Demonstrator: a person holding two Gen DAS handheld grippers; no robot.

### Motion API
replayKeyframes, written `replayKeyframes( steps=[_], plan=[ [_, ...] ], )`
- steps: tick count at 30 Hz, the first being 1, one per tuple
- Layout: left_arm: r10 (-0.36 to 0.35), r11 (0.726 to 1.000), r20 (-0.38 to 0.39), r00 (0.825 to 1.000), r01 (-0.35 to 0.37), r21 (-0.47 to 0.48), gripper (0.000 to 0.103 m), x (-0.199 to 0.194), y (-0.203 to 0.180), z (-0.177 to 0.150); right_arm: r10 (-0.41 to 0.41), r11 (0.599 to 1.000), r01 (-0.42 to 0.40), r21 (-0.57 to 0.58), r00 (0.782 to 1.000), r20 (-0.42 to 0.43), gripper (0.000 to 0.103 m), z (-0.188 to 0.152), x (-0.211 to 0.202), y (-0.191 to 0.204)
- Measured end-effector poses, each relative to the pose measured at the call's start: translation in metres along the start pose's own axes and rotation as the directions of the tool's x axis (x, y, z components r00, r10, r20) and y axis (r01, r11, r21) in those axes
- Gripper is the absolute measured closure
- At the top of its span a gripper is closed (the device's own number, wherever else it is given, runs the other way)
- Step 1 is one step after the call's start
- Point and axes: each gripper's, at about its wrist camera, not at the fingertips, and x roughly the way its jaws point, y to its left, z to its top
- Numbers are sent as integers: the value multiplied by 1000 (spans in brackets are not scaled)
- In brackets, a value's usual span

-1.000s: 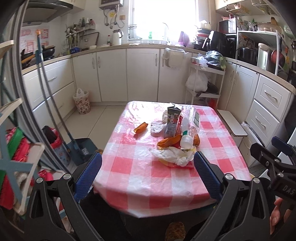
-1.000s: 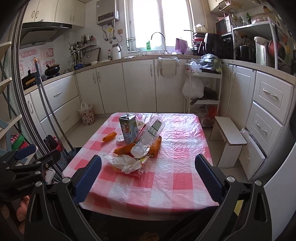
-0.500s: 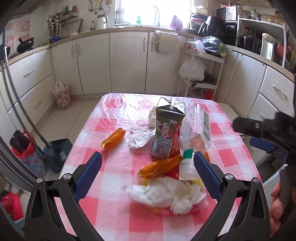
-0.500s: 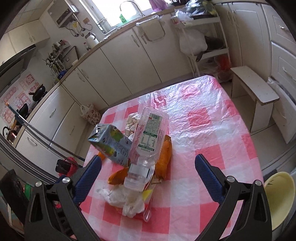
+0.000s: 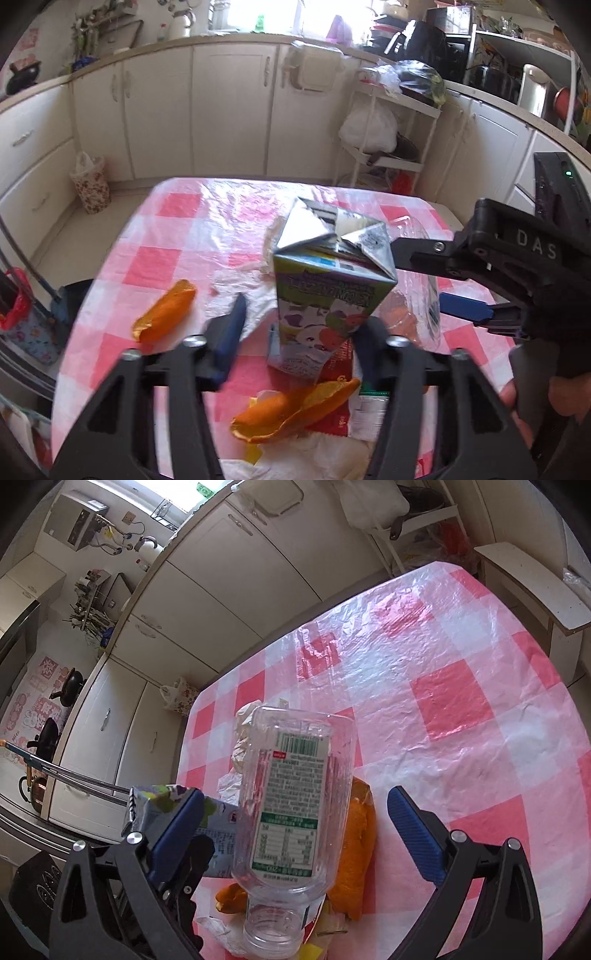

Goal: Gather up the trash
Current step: 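Grasp the juice carton with the left tool while the right tool grasps the clear bottle, then carry carton and bottle to the yellow bin and open both tools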

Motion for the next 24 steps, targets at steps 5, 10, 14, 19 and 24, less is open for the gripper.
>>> replayKeyframes(
  steps=[5, 10, 14, 19, 24],
  plan=[
    [-15, 1000, 7, 1000, 15, 2, 73, -2, 4, -1, 87, 995, -86, 46, 996, -32, 47, -2, -2, -14],
    [-12, 1000, 53, 999, 12, -3, 73, -32, 9, -2, 154, 986, -154, 62, 988, 8, 49, -6, -31, -17],
    [-10, 1000, 86, 996, 11, -16, 73, -61, 14, -2, 206, 974, -211, 83, 977, 57, 49, -7, -62, -25],
    [-4, 1000, 111, 994, 7, -22, 73, -91, 15, 1, 240, 966, -247, 76, 966, 92, 49, -5, -97, -25],
    [-33, 999, 135, 990, 32, 10, 73, -121, -5, 3, 182, 982, -187, 18, 971, 157, 49, -7, -148, -33]
  ],
)
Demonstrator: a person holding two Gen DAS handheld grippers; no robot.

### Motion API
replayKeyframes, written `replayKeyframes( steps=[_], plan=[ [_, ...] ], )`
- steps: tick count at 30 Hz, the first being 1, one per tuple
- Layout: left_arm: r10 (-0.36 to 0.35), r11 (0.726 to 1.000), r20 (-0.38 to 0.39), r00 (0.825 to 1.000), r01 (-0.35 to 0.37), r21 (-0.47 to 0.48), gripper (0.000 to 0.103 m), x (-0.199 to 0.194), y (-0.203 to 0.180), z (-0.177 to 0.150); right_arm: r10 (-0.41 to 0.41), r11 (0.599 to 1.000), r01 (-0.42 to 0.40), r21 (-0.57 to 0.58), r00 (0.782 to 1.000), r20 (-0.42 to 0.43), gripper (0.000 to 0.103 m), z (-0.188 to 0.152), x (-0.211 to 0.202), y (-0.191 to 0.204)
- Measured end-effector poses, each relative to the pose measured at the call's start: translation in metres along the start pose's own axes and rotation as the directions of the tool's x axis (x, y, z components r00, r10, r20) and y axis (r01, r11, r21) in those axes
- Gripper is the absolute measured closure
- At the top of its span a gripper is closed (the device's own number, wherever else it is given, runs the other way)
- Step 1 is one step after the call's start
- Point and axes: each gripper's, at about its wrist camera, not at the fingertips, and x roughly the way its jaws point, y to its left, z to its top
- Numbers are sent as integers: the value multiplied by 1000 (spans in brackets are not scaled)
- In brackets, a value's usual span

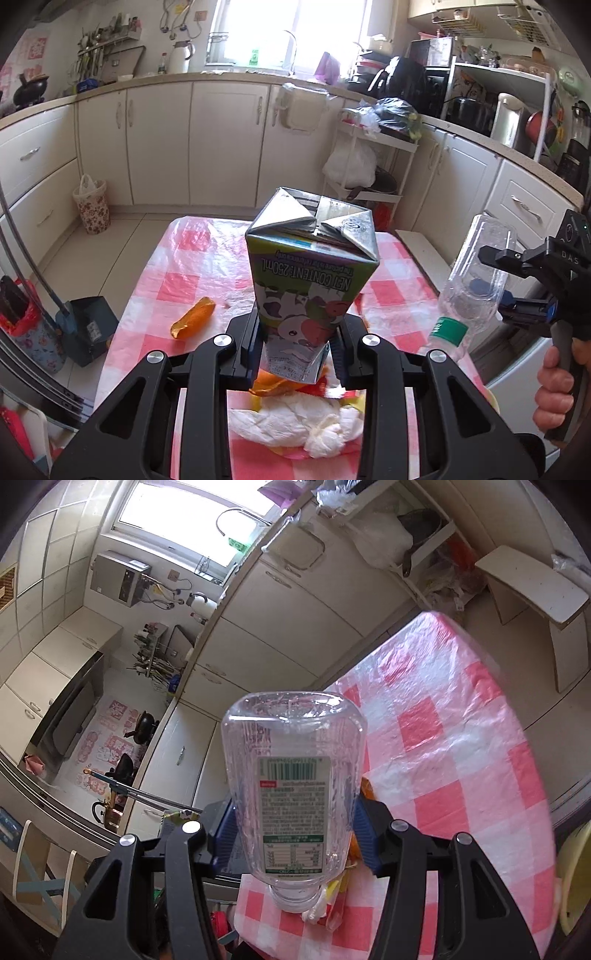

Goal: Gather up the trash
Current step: 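Carry carton and bottle to the yellow bin and open both tools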

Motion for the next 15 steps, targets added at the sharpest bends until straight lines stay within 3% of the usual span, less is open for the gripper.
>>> replayKeyframes(
  steps=[4, 7, 10, 15],
  plan=[
    [-63, 998, -2, 998, 63, 30, 73, -17, -32, 3, -77, 995, 82, -63, 994, 78, 49, 2, -50, -10],
    [-122, 991, -15, 992, 123, 61, 73, -26, -65, 1, -173, 977, 186, -103, 977, 122, 49, -6, -83, -25],
    [-191, 975, -41, 981, 195, 104, 73, -35, -104, -6, -290, 942, 311, -127, 943, 163, 49, -18, -113, -47],
    [-302, 936, -112, 947, 317, 154, 73, -41, -173, -22, -459, 874, 477, -89, 873, 168, 49, -40, -137, -108]
  ],
)
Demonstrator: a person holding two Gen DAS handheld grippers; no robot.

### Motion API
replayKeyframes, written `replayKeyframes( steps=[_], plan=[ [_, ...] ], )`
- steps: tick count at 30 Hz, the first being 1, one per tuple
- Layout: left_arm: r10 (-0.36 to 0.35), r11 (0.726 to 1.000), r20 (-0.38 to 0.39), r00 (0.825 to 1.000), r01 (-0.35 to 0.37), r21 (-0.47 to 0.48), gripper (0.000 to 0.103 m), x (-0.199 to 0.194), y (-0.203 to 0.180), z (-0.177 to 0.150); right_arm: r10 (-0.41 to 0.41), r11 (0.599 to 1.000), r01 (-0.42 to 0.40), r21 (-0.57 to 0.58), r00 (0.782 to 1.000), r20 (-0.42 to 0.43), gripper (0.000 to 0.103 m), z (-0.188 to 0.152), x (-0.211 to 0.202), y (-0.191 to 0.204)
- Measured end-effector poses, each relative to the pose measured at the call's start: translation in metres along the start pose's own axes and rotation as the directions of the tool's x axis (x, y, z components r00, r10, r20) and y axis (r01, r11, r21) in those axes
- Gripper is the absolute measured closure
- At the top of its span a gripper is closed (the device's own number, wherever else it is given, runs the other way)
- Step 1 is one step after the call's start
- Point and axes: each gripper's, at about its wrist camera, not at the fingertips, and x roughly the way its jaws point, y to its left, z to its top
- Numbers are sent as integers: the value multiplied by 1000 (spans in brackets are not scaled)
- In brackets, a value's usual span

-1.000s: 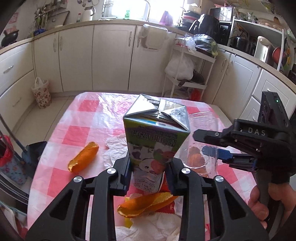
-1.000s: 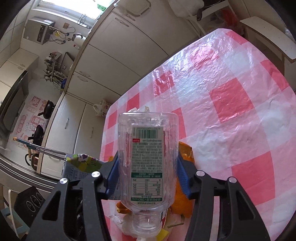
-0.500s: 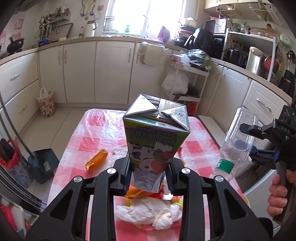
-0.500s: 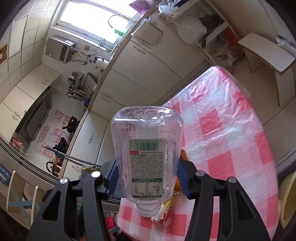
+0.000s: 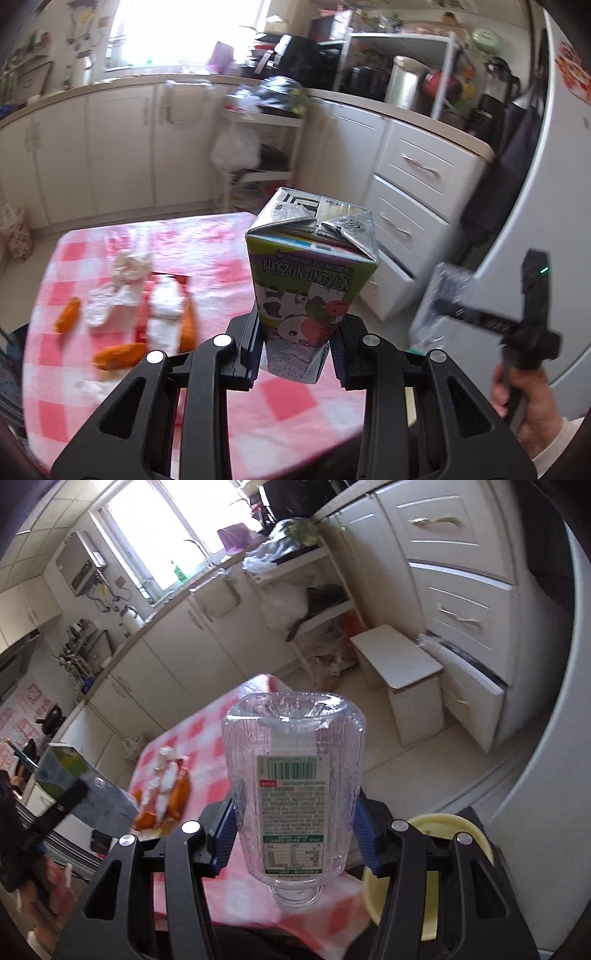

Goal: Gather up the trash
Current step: 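Carry carton and bottle to the yellow bin and open both tools, then bring both tools back over the table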

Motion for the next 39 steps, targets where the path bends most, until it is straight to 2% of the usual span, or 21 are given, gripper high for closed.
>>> replayKeyframes(
  steps=[2, 6, 7, 8, 9, 13, 16, 19, 21, 22, 24, 26, 28, 30, 31, 32, 33, 35, 37, 39],
  plan=[
    [-35, 999, -25, 999, 36, 26, 73, 12, -31, -3, -41, 999, 42, 30, 999, -18, 49, -10, 11, -25],
    [-85, 994, -87, 993, 91, 68, 73, 38, -79, -7, -73, 992, 81, 100, 995, -74, 47, -26, 40, -66],
    [-97, 992, -109, 989, 105, 72, 73, 47, -88, -8, -79, 989, 90, 113, 992, -97, 45, -29, 50, -73],
    [-106, 990, -137, 985, 117, 76, 73, 58, -100, -10, -81, 987, 95, 127, 990, -115, 35, -32, 56, -80],
    [-112, 989, -162, 980, 126, 80, 73, 67, -109, -12, -81, 985, 98, 142, 989, -125, 30, -34, 61, -86],
    [-126, 984, -256, 958, 154, 91, 73, 107, -141, -22, -88, 975, 107, 197, 991, -101, 30, -39, 52, -107],
    [-133, 979, -346, 929, 179, 103, 73, 139, -165, -34, -110, 969, 118, 216, 993, -50, 27, -46, 27, -119],
    [-96, 976, -441, 892, 171, 135, 70, 175, -188, -50, -128, 963, 127, 239, 992, -13, 26, -50, 5, -130],
    [-59, 977, -493, 868, 151, 149, 58, 196, -199, -59, -133, 962, 128, 243, 991, 2, 26, -52, -6, -134],
    [-42, 979, -494, 869, 136, 155, 51, 201, -202, -59, -135, 962, 128, 242, 991, 11, 26, -51, -11, -134],
    [-33, 980, -474, 880, 123, 159, 43, 199, -205, -56, -125, 964, 114, 242, 992, 30, 26, -50, -19, -132],
    [-26, 979, -438, 899, 111, 169, 41, 187, -204, -50, -110, 966, 93, 239, 992, 60, 26, -48, -28, -127],
    [2, 980, -355, 935, 69, 187, 36, 160, -195, -42, -91, 973, 67, 221, 991, 98, 26, -46, -36, -114],
    [52, 982, -256, 965, -3, 187, 30, 126, -178, -33, -76, 981, 49, 190, 988, 134, 25, -46, -44, -96],
    [84, 983, -197, 977, -48, 179, 22, 105, -167, -29, -70, 984, 43, 172, 986, 149, 24, -47, -46, -86],
    [108, 982, -152, 982, -82, 168, 19, 87, -157, -26, -61, 988, 37, 149, 984, 165, 22, -48, -50, -72],
    [137, 981, -102, 985, -121, 151, 14, 64, -143, -24, -51, 992, 29, 124, 982, 183, 19, -49, -53, -58],
    [201, 974, -32, 979, -196, 113, 12, 25, -115, -24, -28, 998, 14, 67, 977, 212, 17, -52, -59, -30],
    [260, 962, 11, 965, -260, 77, 10, -9, -88, -30, 13, 1000, -17, 17, 972, 235, 16, -53, -63, 0],
    [329, 943, 36, 944, -330, 35, 9, -38, -60, -36, 49, 998, -36, -56, 966, 253, 12, -54, -66, 35]
  ],
)
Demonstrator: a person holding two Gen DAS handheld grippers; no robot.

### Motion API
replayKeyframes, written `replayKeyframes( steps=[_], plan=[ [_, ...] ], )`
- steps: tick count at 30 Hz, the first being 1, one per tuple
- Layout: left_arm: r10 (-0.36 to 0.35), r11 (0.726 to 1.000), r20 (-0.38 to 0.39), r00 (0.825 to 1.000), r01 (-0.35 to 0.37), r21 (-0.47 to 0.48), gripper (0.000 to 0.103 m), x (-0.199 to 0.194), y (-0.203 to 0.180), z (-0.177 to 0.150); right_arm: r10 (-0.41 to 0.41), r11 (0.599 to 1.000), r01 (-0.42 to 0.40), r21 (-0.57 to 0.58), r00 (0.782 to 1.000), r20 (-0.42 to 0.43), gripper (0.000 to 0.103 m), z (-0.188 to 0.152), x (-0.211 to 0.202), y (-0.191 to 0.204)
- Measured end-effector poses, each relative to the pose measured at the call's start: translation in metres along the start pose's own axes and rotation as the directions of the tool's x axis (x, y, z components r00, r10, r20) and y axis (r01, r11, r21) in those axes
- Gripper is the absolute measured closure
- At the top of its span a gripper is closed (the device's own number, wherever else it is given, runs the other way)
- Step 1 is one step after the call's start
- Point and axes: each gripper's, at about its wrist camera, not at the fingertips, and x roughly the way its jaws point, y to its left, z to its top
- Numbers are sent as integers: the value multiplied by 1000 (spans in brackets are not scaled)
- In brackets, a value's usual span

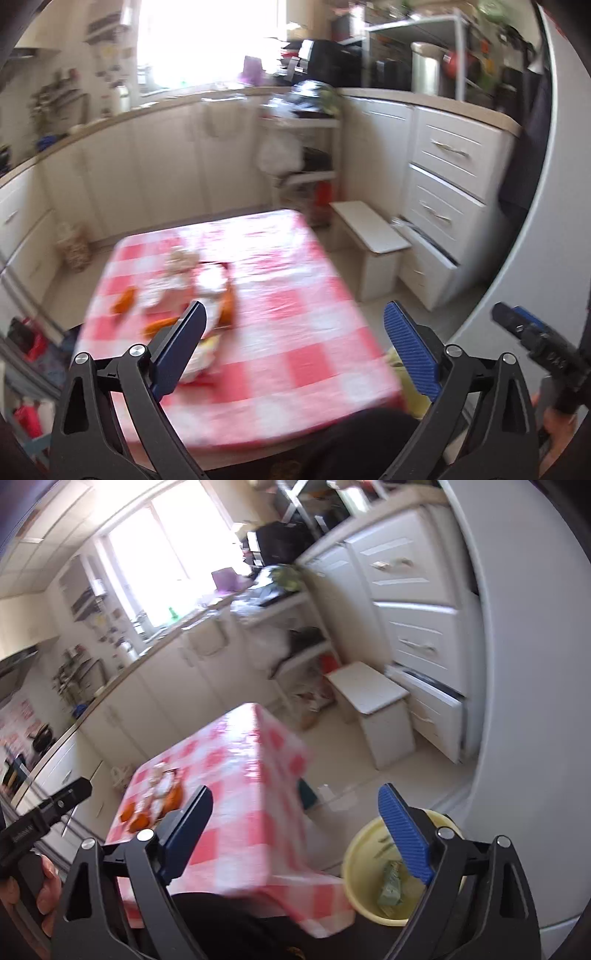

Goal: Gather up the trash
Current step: 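Bring both tools back over the table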

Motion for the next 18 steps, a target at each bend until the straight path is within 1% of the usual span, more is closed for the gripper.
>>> replayKeyframes(
  steps=[1, 3, 7, 12, 18],
  plan=[
    [34, 999, 6, 999, -34, -25, 9, -9, 19, -5, 16, 999, -15, -31, 1000, 6, 12, 0, -2, 15],
    [75, 995, 13, 997, -74, -66, 9, -21, 49, -9, 61, 994, -59, -94, 998, 12, 11, -1, -3, 48],
    [129, 982, 21, 991, -125, -141, 8, -39, 99, -20, 121, 974, -121, -193, 993, -11, 9, -8, -3, 100],
    [159, 969, 42, 986, -148, -199, 8, -55, 140, -36, 155, 953, -159, -258, 987, -34, 8, -21, -3, 143],
    [198, 956, 67, 978, -178, -235, 8, -66, 166, -47, 161, 932, -169, -321, 986, -53, 7, -31, 1, 179]
  ],
)
